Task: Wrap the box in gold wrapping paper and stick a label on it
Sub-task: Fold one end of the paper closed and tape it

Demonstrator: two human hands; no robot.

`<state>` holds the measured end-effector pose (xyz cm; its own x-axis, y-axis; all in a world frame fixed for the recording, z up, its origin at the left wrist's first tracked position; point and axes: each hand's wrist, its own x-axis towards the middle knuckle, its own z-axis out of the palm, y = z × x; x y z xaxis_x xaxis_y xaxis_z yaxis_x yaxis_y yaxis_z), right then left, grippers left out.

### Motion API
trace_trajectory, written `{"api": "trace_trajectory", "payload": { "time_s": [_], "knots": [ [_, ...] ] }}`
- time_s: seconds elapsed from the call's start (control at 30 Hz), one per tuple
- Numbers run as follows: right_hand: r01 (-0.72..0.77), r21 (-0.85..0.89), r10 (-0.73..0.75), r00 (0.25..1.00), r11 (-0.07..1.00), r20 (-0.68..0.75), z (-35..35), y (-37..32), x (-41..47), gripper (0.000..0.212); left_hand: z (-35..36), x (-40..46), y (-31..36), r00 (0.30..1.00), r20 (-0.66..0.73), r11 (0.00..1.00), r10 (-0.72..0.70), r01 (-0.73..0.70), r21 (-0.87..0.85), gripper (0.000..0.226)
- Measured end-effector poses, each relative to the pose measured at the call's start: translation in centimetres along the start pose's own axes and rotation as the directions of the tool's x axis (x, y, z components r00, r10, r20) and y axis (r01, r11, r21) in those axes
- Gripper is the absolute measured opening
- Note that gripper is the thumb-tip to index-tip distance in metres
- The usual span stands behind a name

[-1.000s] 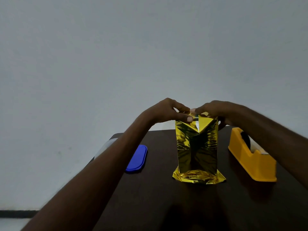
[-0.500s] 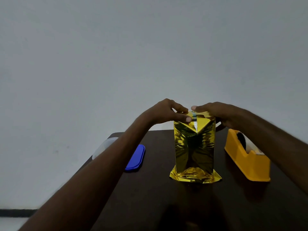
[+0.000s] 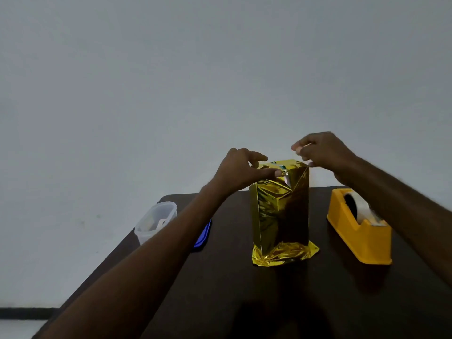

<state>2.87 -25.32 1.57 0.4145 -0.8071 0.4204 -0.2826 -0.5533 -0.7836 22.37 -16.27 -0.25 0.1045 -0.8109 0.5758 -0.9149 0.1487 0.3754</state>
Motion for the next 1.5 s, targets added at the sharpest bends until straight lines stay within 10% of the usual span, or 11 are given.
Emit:
{"api": "trace_trajectory", "payload": {
  "time_s": [0.17,0.5,0.6,0.7,0.83,1.0,1.1,1.27,1.5],
  "knots": [
    [0.225,-0.150,-0.216,0.973,0.963,0.075,-0.7,-2.1,-0.3,0.028,1.4,-0.6,0.4,0.988,-0.155,0.978,-0.025,0.057,0.203,0.076],
    [0.290,-0.378,-0.180,0.937,0.879,0.301,-0.4,-2.8,-1.4,0.025,-1.5,-0.9,3.1,0.965,0.047,0.943,-0.257,0.261,-0.208,0.026],
    [0.349,-0.590,-0.188,0.929,0.729,0.318,0.5,-2.9,-2.6,0.029,-1.6,-1.3,3.1,0.948,0.069,0.853,-0.310,0.309,-0.420,0.029],
    [0.344,-0.782,-0.294,0.932,0.520,0.214,2.3,-1.9,-4.1,0.076,-1.9,-1.5,3.1,0.944,0.103,0.794,-0.312,0.319,-0.517,0.030],
    [0.266,-0.873,-0.369,0.923,0.409,0.109,4.8,-0.2,-5.4,0.093,-2.3,-1.6,1.8,0.981,-0.045,0.964,-0.187,0.175,-0.201,0.037],
    [0.257,-0.851,-0.466,0.885,0.458,0.017,5.5,1.3,-5.8,0.071,-1.5,-2.5,-1.5,0.990,0.135,0.984,0.039,-0.062,0.168,0.054],
    [0.287,-0.825,-0.486,0.874,0.486,0.018,5.2,1.9,-5.8,0.065,-0.2,-3.0,-1.8,0.984,-0.017,0.945,0.179,-0.167,0.279,0.055],
    [0.369,-0.663,-0.487,0.874,0.652,0.007,3.6,3.7,-5.2,0.062,-0.8,-2.1,-0.3,0.908,-0.292,0.953,0.301,-0.278,0.120,0.013],
    [0.375,-0.324,-0.400,0.916,0.869,-0.015,2.4,3.4,-5.7,0.062,-2.7,-0.7,3.3,0.950,-0.172,0.960,0.260,-0.273,-0.058,0.006]
  ]
}}
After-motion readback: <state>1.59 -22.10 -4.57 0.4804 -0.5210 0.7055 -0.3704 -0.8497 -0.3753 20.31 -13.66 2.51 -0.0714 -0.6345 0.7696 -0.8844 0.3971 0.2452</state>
